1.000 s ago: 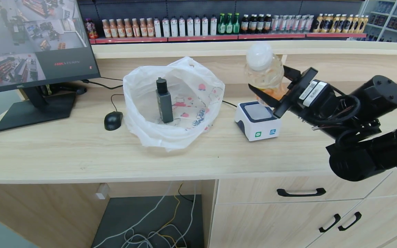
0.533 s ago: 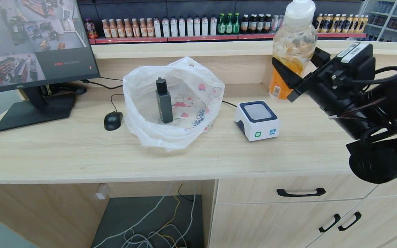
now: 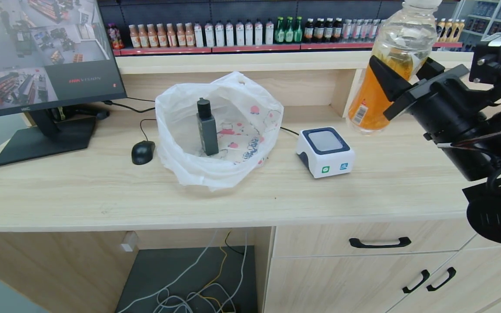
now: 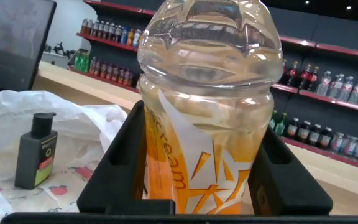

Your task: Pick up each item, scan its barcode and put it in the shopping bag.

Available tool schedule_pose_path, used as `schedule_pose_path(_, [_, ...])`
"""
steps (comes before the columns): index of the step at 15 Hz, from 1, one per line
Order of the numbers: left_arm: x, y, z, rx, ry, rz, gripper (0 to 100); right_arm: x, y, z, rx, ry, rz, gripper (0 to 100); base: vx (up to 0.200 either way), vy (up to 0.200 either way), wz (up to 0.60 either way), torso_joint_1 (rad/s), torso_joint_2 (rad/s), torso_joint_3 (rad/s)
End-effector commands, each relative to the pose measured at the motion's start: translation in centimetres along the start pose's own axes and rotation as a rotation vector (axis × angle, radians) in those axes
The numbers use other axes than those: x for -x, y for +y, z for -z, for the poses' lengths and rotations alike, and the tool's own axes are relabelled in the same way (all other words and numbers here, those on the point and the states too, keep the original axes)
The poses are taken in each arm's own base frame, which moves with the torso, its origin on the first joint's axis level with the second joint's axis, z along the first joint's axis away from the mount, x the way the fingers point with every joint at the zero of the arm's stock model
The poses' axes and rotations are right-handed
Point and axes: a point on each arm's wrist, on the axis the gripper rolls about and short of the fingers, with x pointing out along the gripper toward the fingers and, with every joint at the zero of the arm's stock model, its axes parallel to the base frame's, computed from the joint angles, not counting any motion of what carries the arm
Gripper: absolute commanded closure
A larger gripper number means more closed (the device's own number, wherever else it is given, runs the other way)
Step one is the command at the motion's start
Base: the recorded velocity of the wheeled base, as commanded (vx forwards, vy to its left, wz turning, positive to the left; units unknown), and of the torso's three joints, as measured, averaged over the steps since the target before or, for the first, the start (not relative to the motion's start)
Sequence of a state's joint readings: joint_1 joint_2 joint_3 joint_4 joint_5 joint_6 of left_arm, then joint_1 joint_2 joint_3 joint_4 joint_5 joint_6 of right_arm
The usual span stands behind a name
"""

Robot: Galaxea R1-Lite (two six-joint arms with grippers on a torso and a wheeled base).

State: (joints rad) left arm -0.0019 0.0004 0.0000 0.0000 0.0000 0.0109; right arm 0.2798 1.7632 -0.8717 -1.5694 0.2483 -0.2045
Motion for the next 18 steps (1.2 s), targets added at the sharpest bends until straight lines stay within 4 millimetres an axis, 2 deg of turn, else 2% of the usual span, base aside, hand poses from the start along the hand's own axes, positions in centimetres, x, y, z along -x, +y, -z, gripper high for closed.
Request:
schedule_pose_path(1, [0.0,0.0,0.0,0.000,0.000,0.000,0,0.4,-0.2,-0.7,-0.002,-0.007,0.016,100,0.000,0.000,0.00,0.000,0.00,0.000])
schedule_pose_path(6, [0.0,0.0,0.0,0.003,0.000,0.000,0,1.5,-0.3,-0.6,-0.079,0.032,0.032,100,0.000,0.000,0.00,0.000,0.00,0.000])
schedule_pose_path(9, [0.0,0.0,0.0,0.003,0.000,0.000,0,0.9,-0.5,-0.1,-0.119,0.042,0.147,100,0.000,0.000,0.00,0.000,0.00,0.000])
schedule_pose_path(11, [0.0,0.0,0.0,0.002,0.000,0.000,0,0.8,-0.5,0.2,-0.137,0.046,0.160,100,0.000,0.000,0.00,0.000,0.00,0.000])
schedule_pose_path(18, [0.0,0.0,0.0,0.002,0.000,0.000,0,0.6,-0.6,0.5,-0.156,0.044,0.162,100,0.000,0.200,0.00,0.004,0.00,-0.001])
